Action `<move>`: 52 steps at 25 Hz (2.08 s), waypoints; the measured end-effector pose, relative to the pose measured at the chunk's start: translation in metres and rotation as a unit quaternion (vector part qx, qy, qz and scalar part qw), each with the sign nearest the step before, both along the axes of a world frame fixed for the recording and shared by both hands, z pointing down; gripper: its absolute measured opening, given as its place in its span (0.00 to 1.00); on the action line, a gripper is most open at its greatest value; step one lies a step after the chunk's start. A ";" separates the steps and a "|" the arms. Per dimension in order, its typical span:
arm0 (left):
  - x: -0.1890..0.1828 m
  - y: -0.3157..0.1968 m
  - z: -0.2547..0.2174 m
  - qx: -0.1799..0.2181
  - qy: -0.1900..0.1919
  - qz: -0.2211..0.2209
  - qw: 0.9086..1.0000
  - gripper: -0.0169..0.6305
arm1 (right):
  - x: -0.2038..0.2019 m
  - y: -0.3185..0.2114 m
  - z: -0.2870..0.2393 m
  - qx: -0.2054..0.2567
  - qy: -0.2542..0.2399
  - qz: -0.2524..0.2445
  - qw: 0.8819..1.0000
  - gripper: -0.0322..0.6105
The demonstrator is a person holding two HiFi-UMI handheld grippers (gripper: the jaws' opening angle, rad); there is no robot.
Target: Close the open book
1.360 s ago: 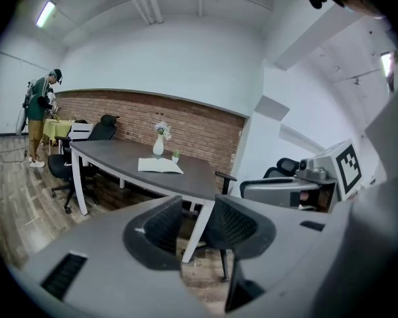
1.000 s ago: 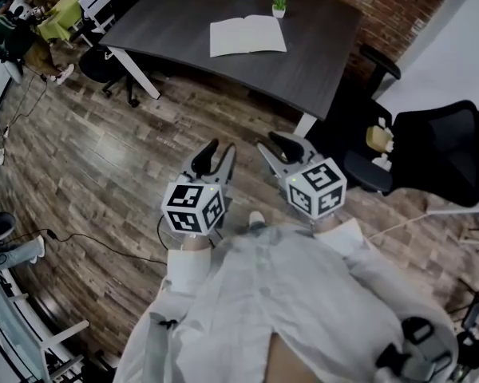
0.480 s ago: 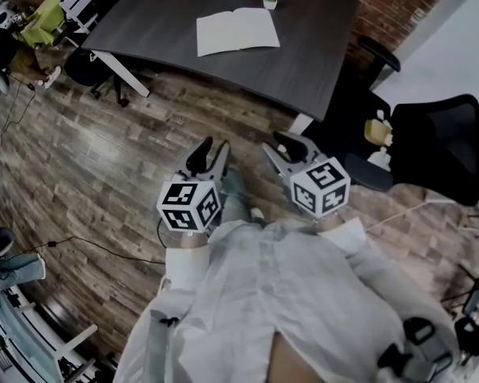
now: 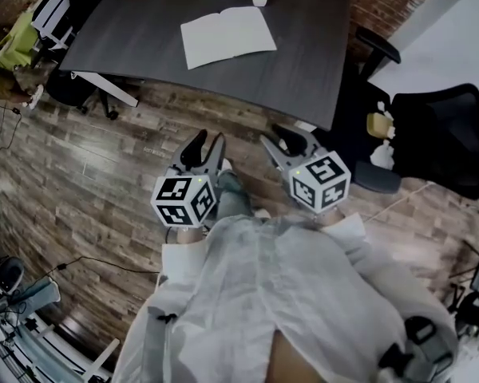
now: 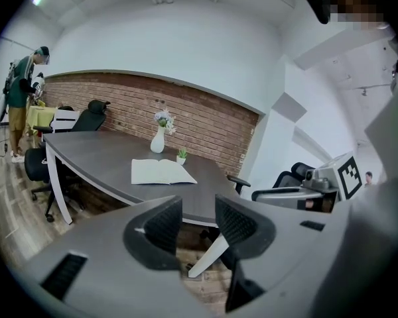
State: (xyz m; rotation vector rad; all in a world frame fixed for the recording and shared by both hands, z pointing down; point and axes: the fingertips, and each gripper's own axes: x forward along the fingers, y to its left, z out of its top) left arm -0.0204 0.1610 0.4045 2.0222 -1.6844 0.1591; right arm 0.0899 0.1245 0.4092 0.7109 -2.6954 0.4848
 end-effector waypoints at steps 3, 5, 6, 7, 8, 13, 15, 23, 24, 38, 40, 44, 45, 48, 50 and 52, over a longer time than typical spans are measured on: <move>-0.022 -0.024 0.003 -0.004 0.003 0.014 1.000 0.24 | -0.024 -0.021 0.003 -0.005 0.004 0.009 1.000 0.21; -0.037 -0.040 0.003 -0.004 0.005 0.025 1.000 0.24 | -0.042 -0.036 0.004 -0.006 0.007 0.013 1.000 0.21; -0.045 -0.047 0.003 -0.004 0.006 0.031 0.999 0.24 | -0.051 -0.043 0.004 -0.007 0.008 0.016 1.000 0.21; -0.053 -0.054 0.003 -0.004 0.008 0.036 0.999 0.24 | -0.060 -0.050 0.004 -0.007 0.009 0.019 1.000 0.21; -0.061 -0.061 0.003 -0.005 0.009 0.040 0.999 0.24 | -0.068 -0.058 0.004 -0.006 0.010 0.022 1.000 0.21; -0.099 -0.089 0.001 -0.007 0.007 0.059 0.998 0.24 | -0.106 -0.090 -0.002 -0.002 0.015 0.031 0.999 0.21; -0.114 -0.100 0.002 -0.007 0.009 0.062 0.998 0.24 | -0.121 -0.100 -0.004 0.001 0.016 0.036 0.999 0.21; -0.152 -0.137 0.006 -0.004 0.014 0.092 0.996 0.24 | -0.156 -0.133 -0.006 0.010 0.026 0.070 0.997 0.21; -0.154 -0.140 0.007 -0.004 0.015 0.095 0.995 0.24 | -0.157 -0.135 -0.006 0.010 0.028 0.073 0.997 0.21; -0.178 -0.154 0.031 -0.028 0.036 0.089 0.995 0.24 | -0.179 -0.158 0.004 0.006 0.035 0.091 0.995 0.21; -0.183 -0.157 0.033 -0.030 0.036 0.084 0.995 0.24 | -0.183 -0.160 0.006 0.011 0.034 0.092 0.995 0.21; -0.193 -0.164 0.034 -0.032 0.036 0.076 0.996 0.24 | -0.188 -0.175 0.006 0.015 0.034 0.092 0.995 0.21; -0.196 -0.167 0.034 -0.032 0.036 0.073 0.996 0.24 | -0.189 -0.181 0.005 0.017 0.035 0.092 0.995 0.21; -0.204 -0.178 0.034 -0.033 0.037 0.065 0.997 0.24 | -0.190 -0.201 0.004 0.019 0.038 0.094 0.995 0.21; -0.206 -0.186 0.035 -0.036 0.037 0.063 0.997 0.24 | -0.191 -0.211 0.006 0.020 0.047 0.090 0.995 0.21; -0.207 -0.194 0.038 -0.041 0.037 0.064 0.996 0.24 | -0.190 -0.221 0.010 0.027 0.067 0.079 0.994 0.21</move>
